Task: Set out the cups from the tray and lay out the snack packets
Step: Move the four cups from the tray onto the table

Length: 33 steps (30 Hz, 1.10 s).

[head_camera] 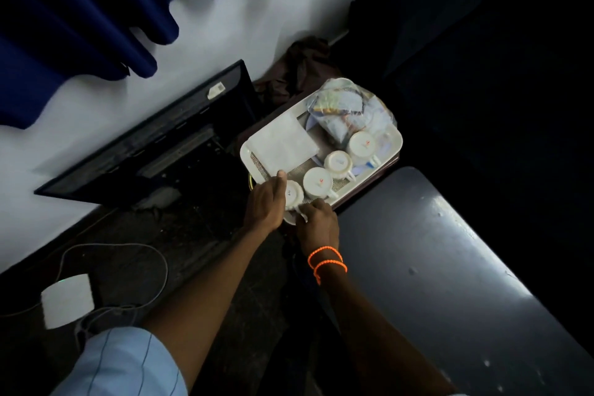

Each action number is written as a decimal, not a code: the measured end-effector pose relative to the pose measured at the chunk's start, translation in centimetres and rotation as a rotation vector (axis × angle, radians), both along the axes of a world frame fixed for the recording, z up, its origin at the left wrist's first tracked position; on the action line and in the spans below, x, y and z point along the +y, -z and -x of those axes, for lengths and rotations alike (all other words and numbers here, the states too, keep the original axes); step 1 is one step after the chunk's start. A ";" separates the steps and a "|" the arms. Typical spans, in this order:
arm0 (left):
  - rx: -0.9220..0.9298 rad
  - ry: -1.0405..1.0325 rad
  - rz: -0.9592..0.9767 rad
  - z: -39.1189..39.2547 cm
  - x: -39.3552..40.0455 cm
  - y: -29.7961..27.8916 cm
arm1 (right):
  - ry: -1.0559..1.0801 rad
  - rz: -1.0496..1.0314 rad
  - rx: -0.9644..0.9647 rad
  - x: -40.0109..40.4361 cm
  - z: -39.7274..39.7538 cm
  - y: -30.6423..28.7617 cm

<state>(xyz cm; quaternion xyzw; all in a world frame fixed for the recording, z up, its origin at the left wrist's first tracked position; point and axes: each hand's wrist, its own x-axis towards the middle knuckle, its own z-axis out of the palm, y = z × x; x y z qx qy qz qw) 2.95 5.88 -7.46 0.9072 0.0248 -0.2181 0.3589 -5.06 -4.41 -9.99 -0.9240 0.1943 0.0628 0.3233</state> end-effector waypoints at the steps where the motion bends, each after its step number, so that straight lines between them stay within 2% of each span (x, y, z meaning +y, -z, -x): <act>1: -0.014 -0.051 0.038 0.3 -0.3 -0.1 | 0.004 -0.026 -0.042 0.0 0.1 -0.2; 7: -0.107 -0.402 0.180 2.4 -2.5 -2.7 | 0.167 -0.219 -0.064 -0.1 2.4 -2.2; 11: -0.100 -0.456 0.184 4.2 -4.1 -3.6 | 0.341 -0.367 -0.119 -1.0 5.4 -3.6; 16: -0.034 -0.385 0.220 6.8 -8.7 -3.3 | 0.489 -0.427 -0.132 -4.9 9.3 -3.4; 20: 0.051 -0.291 0.305 9.9 -13.6 -2.2 | 0.704 -0.465 -0.133 -9.0 12.7 -3.3; 25: 0.234 -0.076 0.317 16.2 -18.3 0.0 | 1.073 -0.726 -0.197 -13.9 17.3 -2.7; 28: 0.308 0.003 0.359 20.6 -20.0 1.6 | 1.273 -0.798 -0.205 -15.9 20.3 -1.4; 33: 0.416 0.080 0.356 25.6 -22.8 3.8 | 1.389 -0.927 -0.161 -19.3 24.8 1.7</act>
